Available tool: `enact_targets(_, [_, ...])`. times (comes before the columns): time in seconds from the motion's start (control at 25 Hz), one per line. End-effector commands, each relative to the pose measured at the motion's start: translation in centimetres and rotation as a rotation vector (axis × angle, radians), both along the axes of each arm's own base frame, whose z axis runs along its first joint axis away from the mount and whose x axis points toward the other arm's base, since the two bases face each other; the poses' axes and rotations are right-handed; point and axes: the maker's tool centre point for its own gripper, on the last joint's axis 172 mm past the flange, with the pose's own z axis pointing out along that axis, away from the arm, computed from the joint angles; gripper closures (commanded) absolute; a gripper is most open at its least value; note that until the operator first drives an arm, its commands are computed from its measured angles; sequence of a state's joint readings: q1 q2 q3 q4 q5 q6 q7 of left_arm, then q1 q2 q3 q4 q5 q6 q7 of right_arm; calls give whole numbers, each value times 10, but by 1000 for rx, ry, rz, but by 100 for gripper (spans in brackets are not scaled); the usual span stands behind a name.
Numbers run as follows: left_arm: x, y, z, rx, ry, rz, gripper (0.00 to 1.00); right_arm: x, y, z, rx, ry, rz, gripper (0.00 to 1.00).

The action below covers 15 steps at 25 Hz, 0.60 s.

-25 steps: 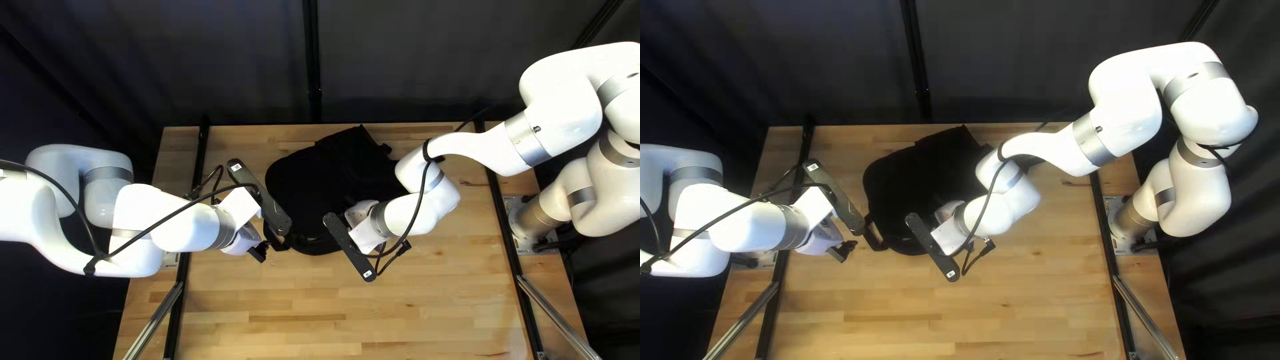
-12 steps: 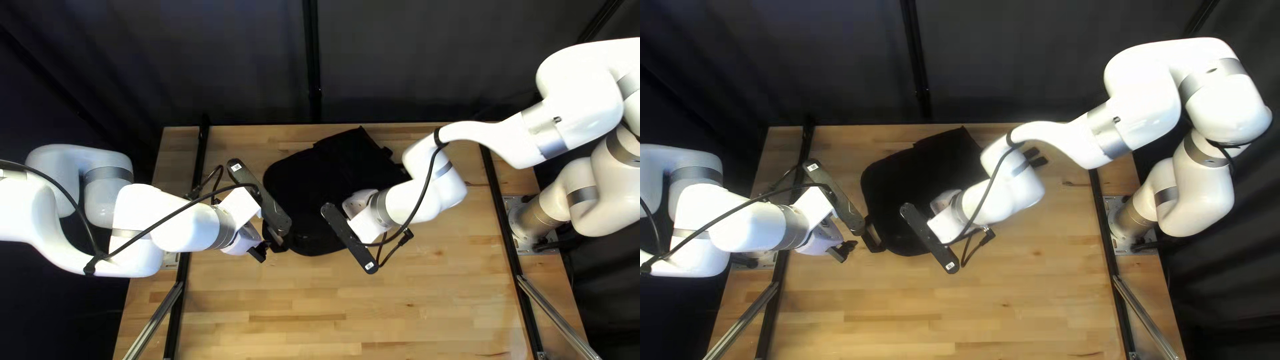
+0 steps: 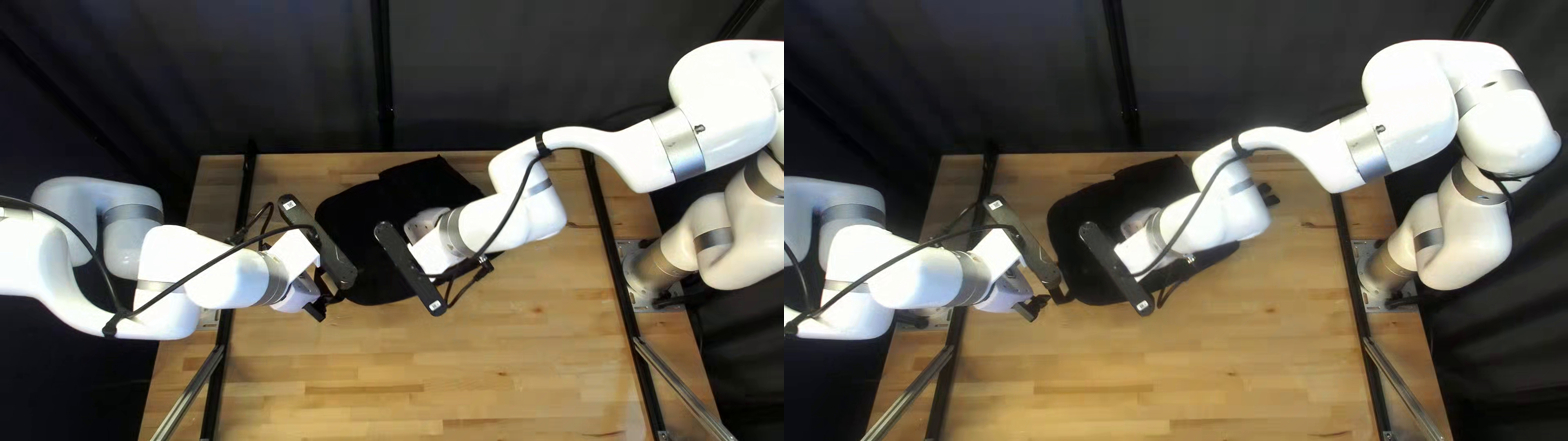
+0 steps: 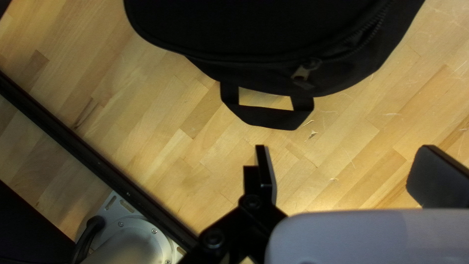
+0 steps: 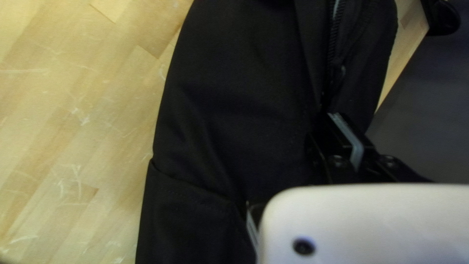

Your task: Remove a lunch box from a kids backpack

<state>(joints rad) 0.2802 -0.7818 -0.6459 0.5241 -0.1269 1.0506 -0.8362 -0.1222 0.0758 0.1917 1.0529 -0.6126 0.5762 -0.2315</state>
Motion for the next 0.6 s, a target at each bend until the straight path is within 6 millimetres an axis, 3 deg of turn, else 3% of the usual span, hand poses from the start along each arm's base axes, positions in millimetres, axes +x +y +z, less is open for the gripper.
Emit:
enact_targets(0.04, [0, 0, 0, 0, 0, 0, 0, -2, -5, 5, 3, -9, 2, 100])
enact_targets(0.32, [0, 2, -1, -15, -2, 15, 0, -4, -7, 9, 0, -15, 7, 100])
enact_targets(0.52, [27, -1, -53, -13, -41, -1, 0, -6, -8, 11, -1, -20, 9, 100])
enact_targets(0.6, [32, -3, -63, -14, -65, 8, 0, -6, -7, 11, -2, -18, 10, 100])
